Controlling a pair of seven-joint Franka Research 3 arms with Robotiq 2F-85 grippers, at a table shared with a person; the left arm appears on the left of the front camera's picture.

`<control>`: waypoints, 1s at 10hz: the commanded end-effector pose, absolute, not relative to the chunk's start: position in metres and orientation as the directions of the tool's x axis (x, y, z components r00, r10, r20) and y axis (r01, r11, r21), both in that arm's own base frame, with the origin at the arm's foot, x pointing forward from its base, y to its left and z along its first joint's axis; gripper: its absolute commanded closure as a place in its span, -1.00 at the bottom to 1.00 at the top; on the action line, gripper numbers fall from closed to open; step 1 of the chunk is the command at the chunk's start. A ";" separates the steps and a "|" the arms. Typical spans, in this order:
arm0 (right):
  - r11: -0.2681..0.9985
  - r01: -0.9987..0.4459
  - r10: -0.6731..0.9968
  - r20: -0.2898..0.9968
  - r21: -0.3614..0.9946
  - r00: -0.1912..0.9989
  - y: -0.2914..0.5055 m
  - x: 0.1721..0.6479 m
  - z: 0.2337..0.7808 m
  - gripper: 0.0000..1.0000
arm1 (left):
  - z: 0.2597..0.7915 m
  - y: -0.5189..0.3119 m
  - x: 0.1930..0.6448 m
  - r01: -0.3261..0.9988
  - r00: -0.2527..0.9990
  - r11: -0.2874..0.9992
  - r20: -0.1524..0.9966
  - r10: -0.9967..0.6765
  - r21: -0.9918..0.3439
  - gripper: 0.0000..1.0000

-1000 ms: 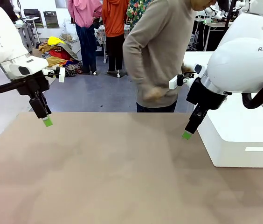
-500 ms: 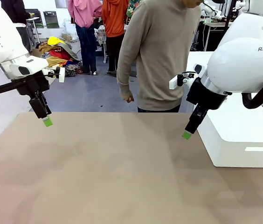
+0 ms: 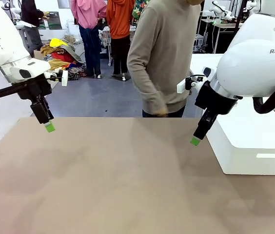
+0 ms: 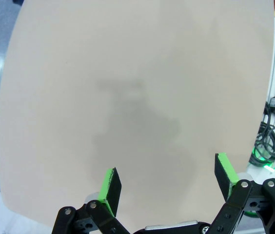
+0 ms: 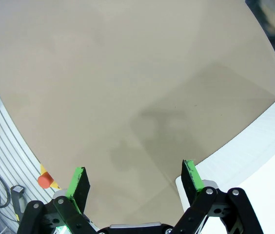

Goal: Pack the shoes into the box.
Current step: Press down on the lid of the Shoes Box.

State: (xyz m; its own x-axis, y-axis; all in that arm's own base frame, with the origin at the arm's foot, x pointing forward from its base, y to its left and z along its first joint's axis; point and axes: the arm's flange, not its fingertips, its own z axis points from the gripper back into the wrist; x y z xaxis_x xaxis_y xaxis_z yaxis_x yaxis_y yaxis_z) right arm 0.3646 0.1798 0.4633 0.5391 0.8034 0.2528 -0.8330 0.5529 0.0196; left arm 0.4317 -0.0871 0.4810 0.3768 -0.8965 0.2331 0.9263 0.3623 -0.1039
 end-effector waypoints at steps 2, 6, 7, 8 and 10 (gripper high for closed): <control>0.558 -0.830 0.801 0.254 0.013 0.543 0.178 0.365 0.465 -1.00 | 0.483 -0.085 0.431 0.924 0.383 0.369 0.223 -0.897 -0.102 -1.00; 0.558 -0.830 0.801 0.254 0.013 0.543 0.178 0.365 0.465 -1.00 | 0.483 -0.085 0.431 0.924 0.383 0.369 0.223 -0.897 -0.102 -1.00; 0.558 -0.830 0.801 0.254 0.013 0.543 0.178 0.365 0.465 -1.00 | 0.483 -0.085 0.431 0.924 0.383 0.369 0.223 -0.897 -0.102 -1.00; 0.558 -0.830 0.801 0.254 0.013 0.543 0.178 0.365 0.465 -1.00 | 0.483 -0.085 0.431 0.924 0.383 0.369 0.223 -0.897 -0.102 -1.00; 0.558 -0.830 0.801 0.254 0.013 0.543 0.178 0.365 0.465 -1.00 | 0.483 -0.085 0.431 0.924 0.383 0.369 0.223 -0.897 -0.102 -1.00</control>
